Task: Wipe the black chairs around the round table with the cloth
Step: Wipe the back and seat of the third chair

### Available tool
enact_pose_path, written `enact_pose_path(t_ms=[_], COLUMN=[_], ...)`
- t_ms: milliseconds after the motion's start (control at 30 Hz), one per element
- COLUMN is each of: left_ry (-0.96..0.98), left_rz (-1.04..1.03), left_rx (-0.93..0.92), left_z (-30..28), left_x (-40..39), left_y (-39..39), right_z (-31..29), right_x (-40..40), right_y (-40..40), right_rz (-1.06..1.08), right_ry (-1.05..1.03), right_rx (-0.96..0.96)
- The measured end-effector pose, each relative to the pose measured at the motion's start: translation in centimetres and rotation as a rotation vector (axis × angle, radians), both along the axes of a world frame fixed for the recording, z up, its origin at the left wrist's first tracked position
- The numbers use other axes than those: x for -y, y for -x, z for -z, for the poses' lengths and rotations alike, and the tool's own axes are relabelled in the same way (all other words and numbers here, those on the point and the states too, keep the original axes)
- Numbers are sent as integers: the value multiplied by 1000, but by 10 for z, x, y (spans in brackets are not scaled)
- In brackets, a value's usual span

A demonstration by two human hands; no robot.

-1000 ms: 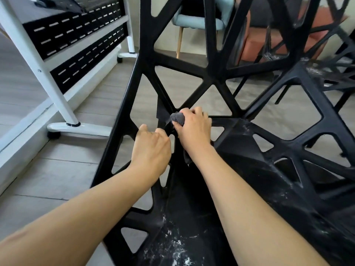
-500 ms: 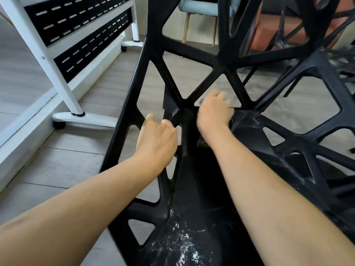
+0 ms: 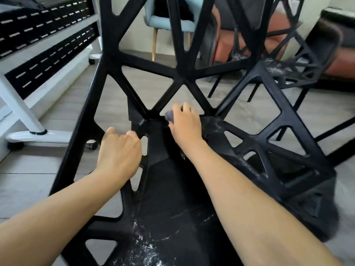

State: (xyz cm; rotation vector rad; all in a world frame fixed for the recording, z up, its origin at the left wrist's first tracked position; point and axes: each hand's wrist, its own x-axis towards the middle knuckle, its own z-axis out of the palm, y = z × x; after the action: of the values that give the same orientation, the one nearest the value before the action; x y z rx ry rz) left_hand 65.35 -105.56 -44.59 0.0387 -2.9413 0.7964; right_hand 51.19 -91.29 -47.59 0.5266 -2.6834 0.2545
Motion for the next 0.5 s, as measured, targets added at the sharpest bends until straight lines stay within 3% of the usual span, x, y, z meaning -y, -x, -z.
enact_pose_path(t_ms=[100, 200, 500], left_ry=[13, 12, -1], left_rz=[-15, -20, -56], left_rx=[-34, -36, -7], left_z=[3, 4, 5], left_x=[0, 0, 0], left_y=[2, 3, 5], right_z=[-8, -9, -6], right_x=[-49, -66, -106], right_y=[19, 22, 5], right_rz=[160, 185, 448], right_ry=[-82, -180, -14], right_rx=[-74, -113, 96])
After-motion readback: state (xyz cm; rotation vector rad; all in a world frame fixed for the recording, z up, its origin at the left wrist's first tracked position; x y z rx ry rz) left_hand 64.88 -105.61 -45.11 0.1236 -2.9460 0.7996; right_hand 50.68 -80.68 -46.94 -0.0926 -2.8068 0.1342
